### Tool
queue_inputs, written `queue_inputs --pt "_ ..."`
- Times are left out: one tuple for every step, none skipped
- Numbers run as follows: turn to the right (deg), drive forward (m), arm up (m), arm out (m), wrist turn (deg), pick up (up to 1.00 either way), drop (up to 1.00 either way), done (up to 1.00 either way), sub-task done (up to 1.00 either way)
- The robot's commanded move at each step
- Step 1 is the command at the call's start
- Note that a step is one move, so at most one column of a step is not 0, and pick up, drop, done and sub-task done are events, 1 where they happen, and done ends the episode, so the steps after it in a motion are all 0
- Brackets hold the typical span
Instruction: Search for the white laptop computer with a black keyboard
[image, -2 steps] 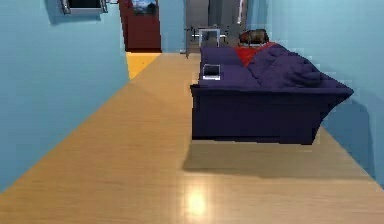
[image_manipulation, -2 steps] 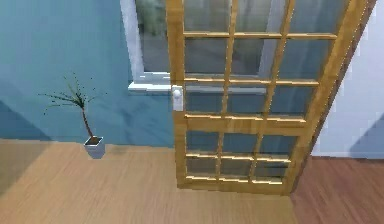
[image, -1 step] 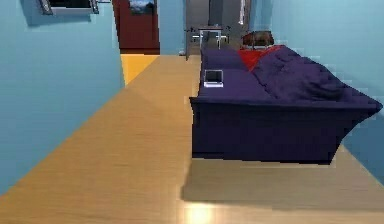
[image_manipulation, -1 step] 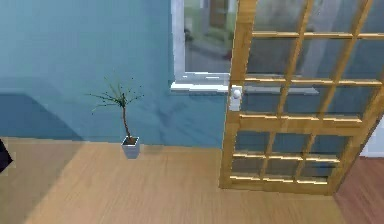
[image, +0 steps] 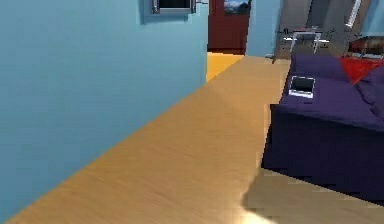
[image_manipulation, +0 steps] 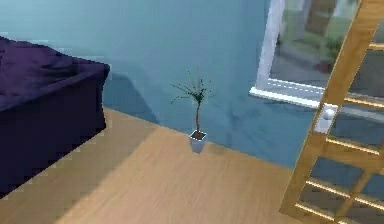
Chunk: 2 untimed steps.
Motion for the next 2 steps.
queue_inputs --pt "0.0 1.00 0.00 0.00 0.0 0.00 0.00 0.00 0.00" --pt "-3.0 0.00 0.00 0.00 0.0 0.00 0.00 0.00 0.00"
